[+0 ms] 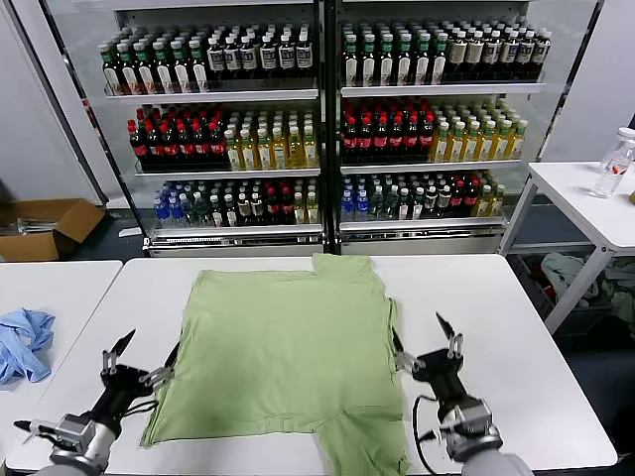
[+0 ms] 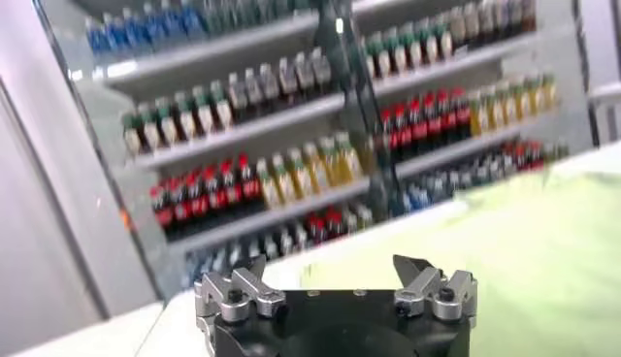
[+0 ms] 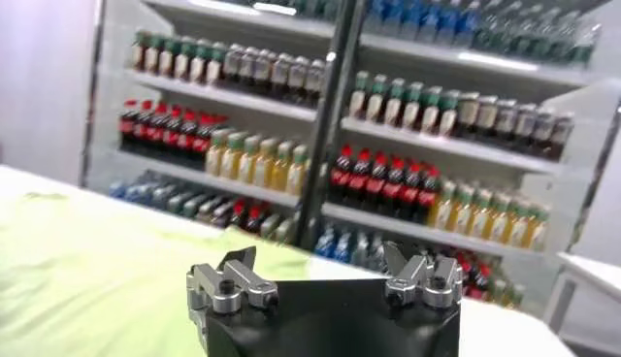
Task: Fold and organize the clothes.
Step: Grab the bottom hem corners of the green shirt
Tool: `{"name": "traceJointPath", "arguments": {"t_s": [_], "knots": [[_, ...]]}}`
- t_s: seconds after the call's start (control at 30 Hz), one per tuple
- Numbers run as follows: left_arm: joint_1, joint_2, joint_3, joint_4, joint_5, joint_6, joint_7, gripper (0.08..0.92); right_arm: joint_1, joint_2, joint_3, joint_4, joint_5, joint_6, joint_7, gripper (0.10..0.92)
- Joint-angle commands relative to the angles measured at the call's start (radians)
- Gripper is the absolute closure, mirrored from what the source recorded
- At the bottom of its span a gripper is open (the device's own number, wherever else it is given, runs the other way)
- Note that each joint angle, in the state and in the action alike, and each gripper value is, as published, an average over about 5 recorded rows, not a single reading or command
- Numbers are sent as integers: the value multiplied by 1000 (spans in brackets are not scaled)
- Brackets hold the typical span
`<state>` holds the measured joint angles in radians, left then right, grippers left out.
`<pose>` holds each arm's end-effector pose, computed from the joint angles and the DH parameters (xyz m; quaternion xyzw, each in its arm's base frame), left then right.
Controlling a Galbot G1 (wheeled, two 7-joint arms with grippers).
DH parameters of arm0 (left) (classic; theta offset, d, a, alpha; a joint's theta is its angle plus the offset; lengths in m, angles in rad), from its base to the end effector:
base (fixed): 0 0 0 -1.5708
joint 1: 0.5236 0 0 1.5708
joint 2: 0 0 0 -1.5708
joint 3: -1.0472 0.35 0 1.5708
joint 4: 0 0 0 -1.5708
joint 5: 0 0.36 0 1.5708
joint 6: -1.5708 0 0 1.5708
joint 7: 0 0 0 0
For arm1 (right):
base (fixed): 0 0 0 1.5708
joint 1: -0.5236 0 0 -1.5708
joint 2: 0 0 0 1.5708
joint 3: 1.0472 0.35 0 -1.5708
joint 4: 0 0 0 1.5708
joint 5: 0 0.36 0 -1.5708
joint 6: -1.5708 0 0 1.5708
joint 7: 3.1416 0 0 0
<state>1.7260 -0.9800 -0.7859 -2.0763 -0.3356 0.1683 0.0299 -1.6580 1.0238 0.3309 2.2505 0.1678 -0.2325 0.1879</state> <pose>0.1737 0.1657 -0.2691 -0.0512 -0.9779 -0.1482 0.1381 0.1485 -0.0185 -0.2670 0.1337 -0.9775 0.1162 0.1146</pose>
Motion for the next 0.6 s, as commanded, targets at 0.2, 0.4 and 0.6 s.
{"name": "traceJointPath", "arguments": {"t_s": [0.2,0.4,0.6], "knots": [[277,32,-90,-146,-97,280,-48,177,-190,-52,1,63,23,-9,4,203],[312,16,-75,-150,-127,316,-70,177,-229,-51,20,49,28,-14,14,202],[293,12,-64,-135,-165,341,-82,177,-230,-41,-3,24,33,-21,16,203]]}}
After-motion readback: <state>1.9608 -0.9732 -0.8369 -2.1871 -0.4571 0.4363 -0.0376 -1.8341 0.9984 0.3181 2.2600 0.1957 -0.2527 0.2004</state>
